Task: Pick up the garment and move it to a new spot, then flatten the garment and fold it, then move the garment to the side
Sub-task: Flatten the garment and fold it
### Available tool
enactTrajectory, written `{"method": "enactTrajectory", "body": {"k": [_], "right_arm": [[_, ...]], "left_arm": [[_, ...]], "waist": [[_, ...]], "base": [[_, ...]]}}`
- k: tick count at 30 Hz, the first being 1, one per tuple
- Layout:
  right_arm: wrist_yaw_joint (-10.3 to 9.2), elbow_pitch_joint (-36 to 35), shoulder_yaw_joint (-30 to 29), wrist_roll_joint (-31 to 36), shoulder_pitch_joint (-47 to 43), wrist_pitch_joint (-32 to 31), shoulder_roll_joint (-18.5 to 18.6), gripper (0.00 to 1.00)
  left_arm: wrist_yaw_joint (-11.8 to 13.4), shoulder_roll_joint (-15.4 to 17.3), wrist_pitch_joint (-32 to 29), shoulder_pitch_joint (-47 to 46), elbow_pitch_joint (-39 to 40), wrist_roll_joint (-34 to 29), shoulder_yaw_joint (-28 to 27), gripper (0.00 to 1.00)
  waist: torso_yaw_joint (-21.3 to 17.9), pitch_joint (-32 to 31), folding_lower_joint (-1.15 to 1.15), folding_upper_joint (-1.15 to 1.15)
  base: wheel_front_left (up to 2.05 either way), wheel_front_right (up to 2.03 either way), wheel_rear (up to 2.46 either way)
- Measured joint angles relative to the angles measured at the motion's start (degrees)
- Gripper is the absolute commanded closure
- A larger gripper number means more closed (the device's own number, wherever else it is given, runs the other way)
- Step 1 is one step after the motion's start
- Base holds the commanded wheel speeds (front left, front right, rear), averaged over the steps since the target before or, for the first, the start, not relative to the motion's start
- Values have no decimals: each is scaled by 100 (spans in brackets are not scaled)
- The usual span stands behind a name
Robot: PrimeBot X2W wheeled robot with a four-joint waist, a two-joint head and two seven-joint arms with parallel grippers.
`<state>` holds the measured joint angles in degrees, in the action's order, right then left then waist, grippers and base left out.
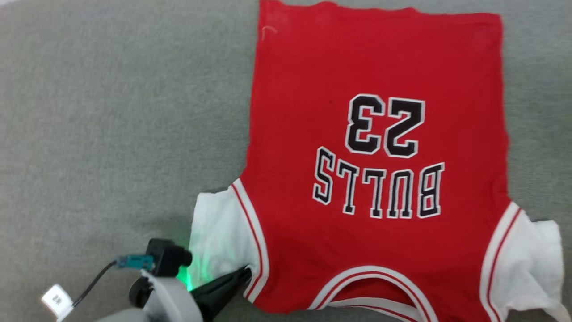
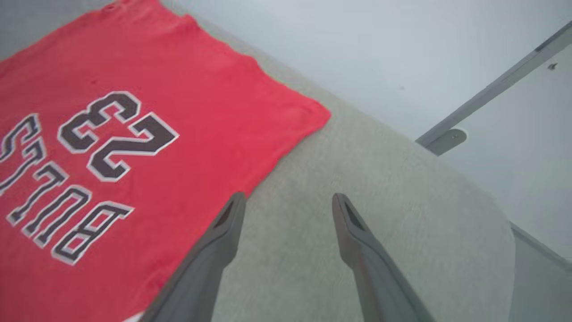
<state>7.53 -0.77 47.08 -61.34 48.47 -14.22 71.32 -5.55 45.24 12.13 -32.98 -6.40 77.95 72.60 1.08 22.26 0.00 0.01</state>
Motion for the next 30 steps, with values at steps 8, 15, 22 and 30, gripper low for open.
{"method": "enactTrajectory", "body": {"k": [8, 15, 22, 30], "right_arm": [[0, 2312, -112, 328, 1754, -1464, -1305, 0], [0, 4086, -241, 425, 2716, -2348, -1997, 0], [-1, 5048, -327, 335, 3132, -3072, -2380, 0], [-8, 5088, -297, 240, 3264, -3245, -2362, 100]], "left_arm": [[-52, -383, -133, -452, -5, -279, -10, 100], [-203, -731, -118, -700, -82, -424, -25, 100], [-299, -939, -67, -849, -104, -505, -32, 100], [-337, -1020, 19, -913, -183, -512, -19, 100]], "waist": [[457, 445, 0, 0], [923, 881, 0, 0], [1241, 1258, 0, 0], [1364, 1389, 0, 0]], "base": [[0, 0, 0], [0, 0, 0], [0, 0, 0], [0, 0, 0]]}}
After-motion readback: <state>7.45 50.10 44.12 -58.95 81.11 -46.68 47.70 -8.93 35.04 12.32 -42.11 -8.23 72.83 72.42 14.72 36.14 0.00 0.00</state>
